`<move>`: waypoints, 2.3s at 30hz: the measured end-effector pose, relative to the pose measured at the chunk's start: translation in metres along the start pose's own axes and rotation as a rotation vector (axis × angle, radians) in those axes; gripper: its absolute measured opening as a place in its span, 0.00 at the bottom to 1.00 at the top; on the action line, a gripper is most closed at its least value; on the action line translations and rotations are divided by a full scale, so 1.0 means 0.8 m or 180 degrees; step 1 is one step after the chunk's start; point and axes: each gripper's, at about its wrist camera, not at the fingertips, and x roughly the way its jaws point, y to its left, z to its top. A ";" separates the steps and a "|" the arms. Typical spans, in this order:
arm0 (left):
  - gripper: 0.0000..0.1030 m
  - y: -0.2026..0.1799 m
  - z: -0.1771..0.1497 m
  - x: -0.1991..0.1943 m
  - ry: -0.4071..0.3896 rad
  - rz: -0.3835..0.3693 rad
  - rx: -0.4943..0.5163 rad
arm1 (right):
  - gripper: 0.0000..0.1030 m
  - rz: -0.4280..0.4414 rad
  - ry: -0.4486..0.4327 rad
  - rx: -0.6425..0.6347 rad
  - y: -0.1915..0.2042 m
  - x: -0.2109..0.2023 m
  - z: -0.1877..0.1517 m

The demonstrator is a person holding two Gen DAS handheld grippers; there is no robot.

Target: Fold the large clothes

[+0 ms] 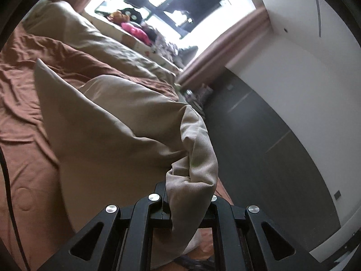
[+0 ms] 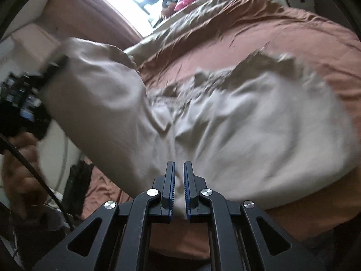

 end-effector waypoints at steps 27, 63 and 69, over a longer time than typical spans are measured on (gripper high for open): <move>0.30 -0.068 -0.194 0.271 0.1618 0.0035 0.0303 | 0.85 -0.0187 -0.0300 0.1198 -0.207 -0.106 -0.058; 0.66 0.143 -0.169 0.115 0.1431 0.1328 -0.0155 | 0.07 -0.0222 -0.0390 0.0449 -0.173 -0.051 -0.007; 0.54 0.124 -0.177 0.126 0.1446 0.1139 -0.0024 | 0.06 -0.0347 -0.0485 0.0609 -0.202 -0.069 -0.033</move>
